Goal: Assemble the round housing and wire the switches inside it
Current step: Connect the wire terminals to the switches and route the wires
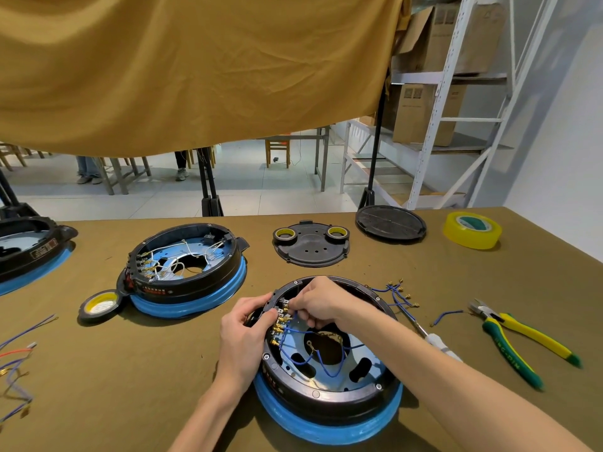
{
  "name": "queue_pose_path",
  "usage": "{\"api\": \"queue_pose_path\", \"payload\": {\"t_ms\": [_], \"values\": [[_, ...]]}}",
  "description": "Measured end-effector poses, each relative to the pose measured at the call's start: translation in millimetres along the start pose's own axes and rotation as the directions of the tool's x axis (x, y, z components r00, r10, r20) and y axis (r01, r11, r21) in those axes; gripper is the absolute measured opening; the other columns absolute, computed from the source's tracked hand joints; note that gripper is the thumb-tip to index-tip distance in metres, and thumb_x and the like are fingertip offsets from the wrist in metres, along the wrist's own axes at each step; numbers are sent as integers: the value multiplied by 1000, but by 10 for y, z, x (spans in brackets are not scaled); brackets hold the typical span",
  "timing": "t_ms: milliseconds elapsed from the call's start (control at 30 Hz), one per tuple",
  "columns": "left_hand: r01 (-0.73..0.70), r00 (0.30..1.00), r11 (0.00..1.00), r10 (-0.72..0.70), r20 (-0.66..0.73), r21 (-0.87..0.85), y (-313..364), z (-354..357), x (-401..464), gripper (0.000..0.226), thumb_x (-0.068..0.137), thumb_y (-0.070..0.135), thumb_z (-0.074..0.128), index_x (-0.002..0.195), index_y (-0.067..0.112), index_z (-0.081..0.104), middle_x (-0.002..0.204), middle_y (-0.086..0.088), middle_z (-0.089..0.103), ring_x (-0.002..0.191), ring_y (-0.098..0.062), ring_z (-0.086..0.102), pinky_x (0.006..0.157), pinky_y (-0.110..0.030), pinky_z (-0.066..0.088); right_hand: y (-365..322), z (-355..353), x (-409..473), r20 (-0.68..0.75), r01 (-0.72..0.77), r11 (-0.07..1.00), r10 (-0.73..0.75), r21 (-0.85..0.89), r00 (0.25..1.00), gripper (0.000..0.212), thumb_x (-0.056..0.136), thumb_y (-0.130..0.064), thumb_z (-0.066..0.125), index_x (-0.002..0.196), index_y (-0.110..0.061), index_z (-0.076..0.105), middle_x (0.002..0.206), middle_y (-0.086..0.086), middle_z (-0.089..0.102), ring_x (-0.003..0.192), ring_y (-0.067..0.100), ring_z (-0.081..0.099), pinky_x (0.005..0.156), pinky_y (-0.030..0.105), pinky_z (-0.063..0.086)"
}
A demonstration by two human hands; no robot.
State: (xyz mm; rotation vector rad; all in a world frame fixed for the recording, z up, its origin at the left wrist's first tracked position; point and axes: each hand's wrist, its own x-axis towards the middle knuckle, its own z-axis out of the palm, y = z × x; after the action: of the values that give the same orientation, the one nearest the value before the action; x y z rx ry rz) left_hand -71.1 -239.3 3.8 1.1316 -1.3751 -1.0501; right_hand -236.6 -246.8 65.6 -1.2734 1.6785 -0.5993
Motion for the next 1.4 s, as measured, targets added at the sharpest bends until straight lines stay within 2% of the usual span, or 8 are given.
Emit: {"api": "queue_pose_path", "payload": {"t_ms": [200, 567, 667, 900, 1000, 1200, 1300, 1400], "values": [[-2, 1000, 1000, 2, -1, -3, 11, -2, -6, 26, 92, 7, 71, 116, 16, 76, 107, 5, 73, 101, -2, 67, 97, -41, 54, -72, -83, 5, 61, -29, 1000, 29, -3, 998, 26, 100, -13, 64, 75, -7, 68, 53, -1, 54, 46, 12, 49, 45, 20, 41], [-11, 1000, 1000, 11, 4, 4, 2, 11, -37, 27, 92, 6, 71, 117, 15, 75, 109, 5, 73, 105, -6, 67, 97, -38, 54, -4, -42, -39, 38, -18, 1000, 17, 10, 999, 22, 102, -16, 62, 83, -7, 69, 54, -1, 57, 45, 10, 52, 46, 19, 45], [-19, 1000, 1000, 18, 19, 17, 1, 28, -58, 27, 93, 8, 71, 119, 14, 75, 110, 5, 72, 107, -8, 66, 96, -36, 53, 11, -94, -70, 91, -45, 997, 40, 56, 995, 23, 102, -16, 63, 83, -7, 70, 56, 0, 58, 47, 10, 53, 49, 20, 46], [-22, 999, 1000, 21, 40, 21, 8, 46, -98, 27, 93, 9, 70, 119, 17, 74, 110, 6, 71, 103, -2, 65, 91, -29, 52, 67, -69, -128, 33, -23, 998, 21, 58, 999, 22, 102, -16, 63, 83, -6, 69, 56, 0, 59, 46, 10, 54, 47, 19, 45], [-23, 998, 1000, 22, 50, 4, 0, 52, -114, 27, 93, 9, 70, 119, 14, 74, 111, 5, 71, 106, -7, 66, 92, -31, 53, 91, -69, -137, 25, -27, 997, 25, 71, 999, 22, 102, -16, 62, 84, -6, 70, 55, -1, 59, 45, 9, 54, 48, 20, 46], [-14, 993, 999, 17, 114, -29, 23, 89, -125, 28, 93, 6, 69, 120, 11, 73, 113, 2, 71, 99, 2, 67, 76, -12, 53, 191, -148, -176, 125, -65, 977, 40, 205, 991, 20, 104, -14, 58, 91, -4, 70, 61, 2, 63, 52, 13, 60, 57, 22, 50], [-14, 995, 999, 19, 96, -51, 13, 103, -143, 28, 93, 6, 70, 120, 12, 74, 112, 3, 72, 100, 1, 68, 78, -11, 52, 219, -142, -202, 119, -37, 982, 15, 185, 993, 17, 102, -14, 60, 96, -3, 71, 64, 4, 65, 55, 14, 63, 57, 22, 51], [-14, 995, 997, 21, 95, -72, -6, 114, -146, 28, 92, 6, 70, 119, 13, 74, 111, 3, 73, 99, 1, 68, 78, -12, 53, 233, -178, -228, 108, -4, 992, -10, 126, 994, 15, 99, -13, 63, 90, -5, 71, 66, 4, 67, 57, 13, 63, 56, 21, 50]]}}
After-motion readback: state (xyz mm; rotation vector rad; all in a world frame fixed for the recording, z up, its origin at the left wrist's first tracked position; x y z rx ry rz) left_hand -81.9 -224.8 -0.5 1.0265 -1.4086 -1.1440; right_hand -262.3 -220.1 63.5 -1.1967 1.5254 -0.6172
